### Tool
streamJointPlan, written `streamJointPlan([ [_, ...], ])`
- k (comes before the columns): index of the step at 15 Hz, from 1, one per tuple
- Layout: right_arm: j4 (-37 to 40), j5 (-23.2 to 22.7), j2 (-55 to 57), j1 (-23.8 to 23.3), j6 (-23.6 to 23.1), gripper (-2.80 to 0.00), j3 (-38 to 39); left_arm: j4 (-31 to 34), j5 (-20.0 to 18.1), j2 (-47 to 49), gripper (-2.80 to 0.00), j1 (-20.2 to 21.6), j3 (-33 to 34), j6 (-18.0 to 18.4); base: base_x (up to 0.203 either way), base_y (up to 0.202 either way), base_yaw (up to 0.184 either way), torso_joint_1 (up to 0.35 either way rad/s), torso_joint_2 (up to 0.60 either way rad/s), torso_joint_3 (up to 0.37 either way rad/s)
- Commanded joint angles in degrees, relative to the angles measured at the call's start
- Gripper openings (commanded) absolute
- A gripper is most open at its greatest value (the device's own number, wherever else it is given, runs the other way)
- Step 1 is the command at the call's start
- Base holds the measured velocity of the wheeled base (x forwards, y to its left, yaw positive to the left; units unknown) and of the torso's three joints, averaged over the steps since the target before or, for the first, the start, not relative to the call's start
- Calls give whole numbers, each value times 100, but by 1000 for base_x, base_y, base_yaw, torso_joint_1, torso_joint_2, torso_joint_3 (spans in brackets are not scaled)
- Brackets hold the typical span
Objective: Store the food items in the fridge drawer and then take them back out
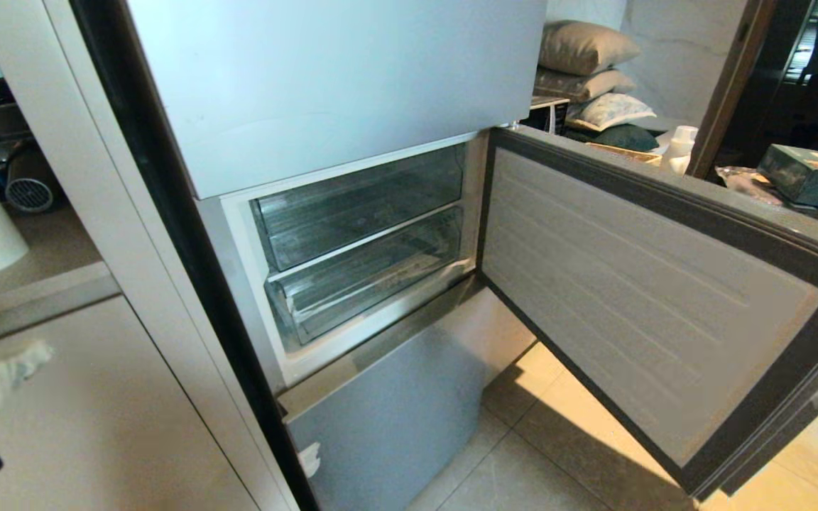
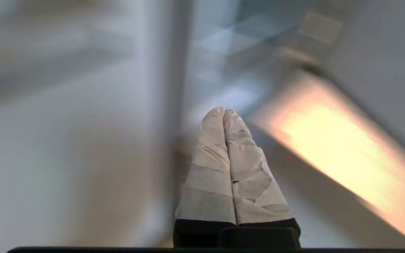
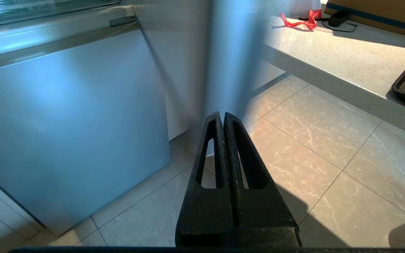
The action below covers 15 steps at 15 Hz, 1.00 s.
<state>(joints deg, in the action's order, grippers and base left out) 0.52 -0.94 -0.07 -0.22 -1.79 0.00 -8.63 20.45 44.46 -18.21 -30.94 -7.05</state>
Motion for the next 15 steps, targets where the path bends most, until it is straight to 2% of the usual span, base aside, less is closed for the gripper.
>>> streamJointPlan([
  [1, 0, -3, 7, -4, -5, -280, 0, 52, 6, -899, -280, 1525, 176, 244, 0, 0, 0, 0, 0, 0],
  [2, 0, -3, 7, -1, -5, -280, 0, 85, -127, -1376, -280, 1897, 400, 375, 0, 0, 0, 0, 0, 0],
  [3, 0, -3, 7, 4, -5, -280, 0, 112, -403, -1755, -280, 2030, 798, 506, 0, 0, 0, 0, 0, 0],
  [6, 0, -3, 7, -4, -5, -280, 0, 215, -1542, -2769, -280, 2044, 2314, 989, 0, 0, 0, 0, 0, 0],
  [8, 0, -3, 7, 0, -3, -280, 0, 485, -1934, -3287, -280, 1984, 3071, 1403, 0, 0, 0, 0, 0, 0],
  [12, 0, -1, 7, -4, 32, -280, 0, 848, -2368, -4414, -280, 1875, 3062, 1785, 0, 0, 0, 0, 0, 0],
  [15, 0, 6, 7, -4, 31, -280, 0, 863, -2317, -4437, -280, 1848, 3093, 1203, 0, 0, 0, 0, 0, 0],
])
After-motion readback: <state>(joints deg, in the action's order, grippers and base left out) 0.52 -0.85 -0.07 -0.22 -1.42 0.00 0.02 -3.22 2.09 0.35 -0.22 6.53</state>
